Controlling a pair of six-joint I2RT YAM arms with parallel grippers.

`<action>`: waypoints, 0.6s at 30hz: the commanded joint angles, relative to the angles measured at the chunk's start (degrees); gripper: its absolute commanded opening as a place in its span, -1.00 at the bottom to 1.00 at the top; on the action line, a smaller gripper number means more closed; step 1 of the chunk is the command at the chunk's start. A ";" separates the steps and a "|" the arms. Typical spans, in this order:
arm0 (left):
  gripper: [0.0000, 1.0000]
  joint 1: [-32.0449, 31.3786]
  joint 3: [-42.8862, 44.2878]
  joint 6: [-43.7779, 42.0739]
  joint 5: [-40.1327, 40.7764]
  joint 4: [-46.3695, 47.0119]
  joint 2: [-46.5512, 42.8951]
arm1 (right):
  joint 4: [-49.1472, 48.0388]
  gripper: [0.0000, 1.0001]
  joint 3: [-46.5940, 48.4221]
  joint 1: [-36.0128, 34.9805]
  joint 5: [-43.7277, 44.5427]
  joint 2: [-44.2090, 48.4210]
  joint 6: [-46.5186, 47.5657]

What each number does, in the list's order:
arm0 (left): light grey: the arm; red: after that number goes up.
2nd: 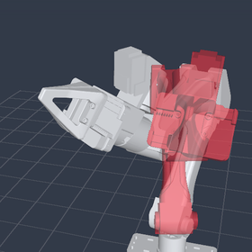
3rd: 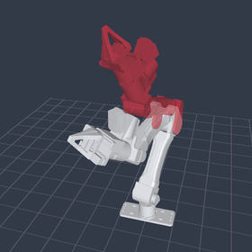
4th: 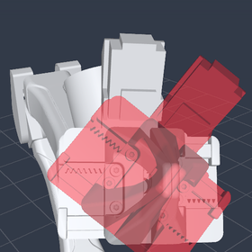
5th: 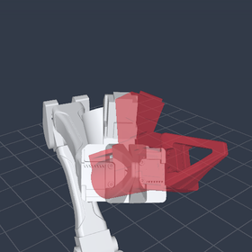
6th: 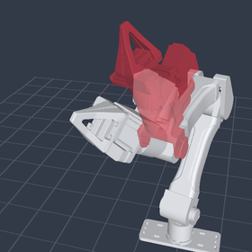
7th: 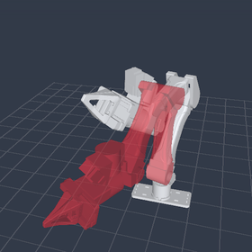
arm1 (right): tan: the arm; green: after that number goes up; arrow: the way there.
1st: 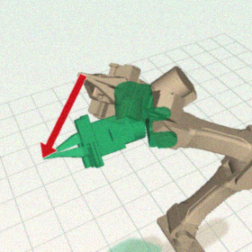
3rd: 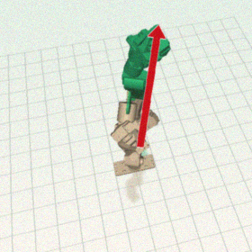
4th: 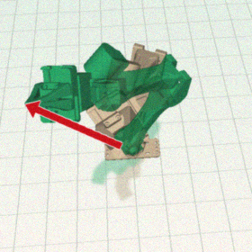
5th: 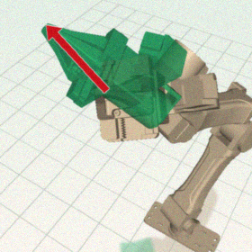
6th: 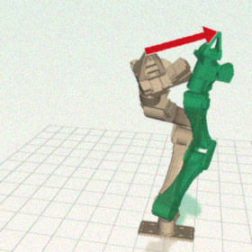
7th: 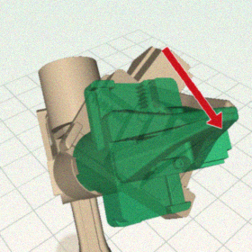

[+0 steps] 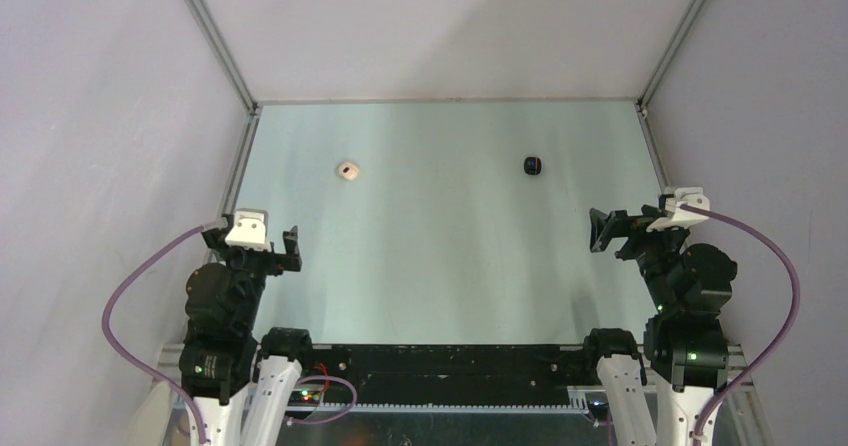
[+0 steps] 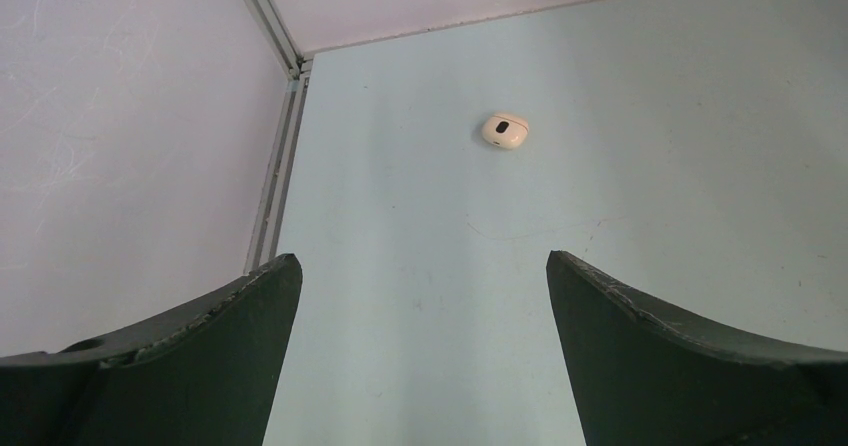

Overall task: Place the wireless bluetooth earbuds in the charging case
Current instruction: Reset both arms

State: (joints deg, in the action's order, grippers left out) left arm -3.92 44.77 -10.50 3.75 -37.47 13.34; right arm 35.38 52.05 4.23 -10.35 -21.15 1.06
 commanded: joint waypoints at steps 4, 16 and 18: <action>0.99 0.74 -0.30 0.91 -0.88 1.45 0.40 | -1.94 0.99 1.03 -0.76 0.98 -0.36 0.06; 0.99 0.86 -0.62 1.17 0.10 1.81 0.46 | -1.90 0.99 0.57 -0.63 0.44 -0.22 0.64; 0.99 0.90 -0.62 1.13 0.03 1.83 0.39 | -1.89 0.99 0.39 -0.63 0.22 -0.13 0.66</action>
State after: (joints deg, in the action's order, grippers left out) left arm -3.70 44.66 -10.46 3.77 -37.43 13.37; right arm 35.31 52.05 3.81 -10.31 -21.15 1.21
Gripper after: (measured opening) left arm 0.994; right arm 0.993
